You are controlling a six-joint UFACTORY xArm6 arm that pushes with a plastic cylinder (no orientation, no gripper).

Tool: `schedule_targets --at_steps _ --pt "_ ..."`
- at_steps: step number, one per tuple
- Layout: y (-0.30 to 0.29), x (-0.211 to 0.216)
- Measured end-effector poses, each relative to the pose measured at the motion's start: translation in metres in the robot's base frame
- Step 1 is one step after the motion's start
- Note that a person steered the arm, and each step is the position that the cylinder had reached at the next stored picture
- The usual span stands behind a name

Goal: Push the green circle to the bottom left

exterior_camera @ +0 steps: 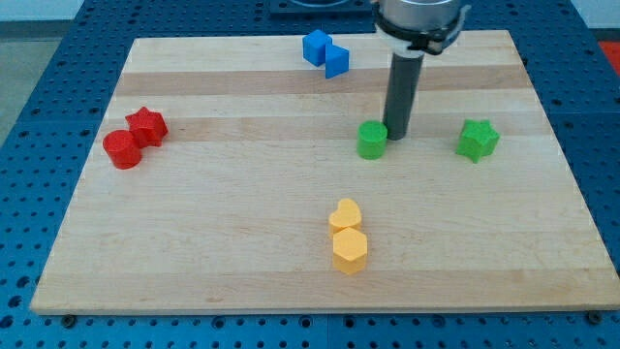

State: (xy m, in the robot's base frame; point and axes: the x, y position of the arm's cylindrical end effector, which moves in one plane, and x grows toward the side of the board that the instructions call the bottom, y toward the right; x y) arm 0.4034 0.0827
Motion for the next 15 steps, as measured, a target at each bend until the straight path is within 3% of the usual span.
schedule_targets --at_steps 6,11,15 --pt "-0.143 0.082" --pt "-0.194 0.158" --pt "-0.265 0.167"
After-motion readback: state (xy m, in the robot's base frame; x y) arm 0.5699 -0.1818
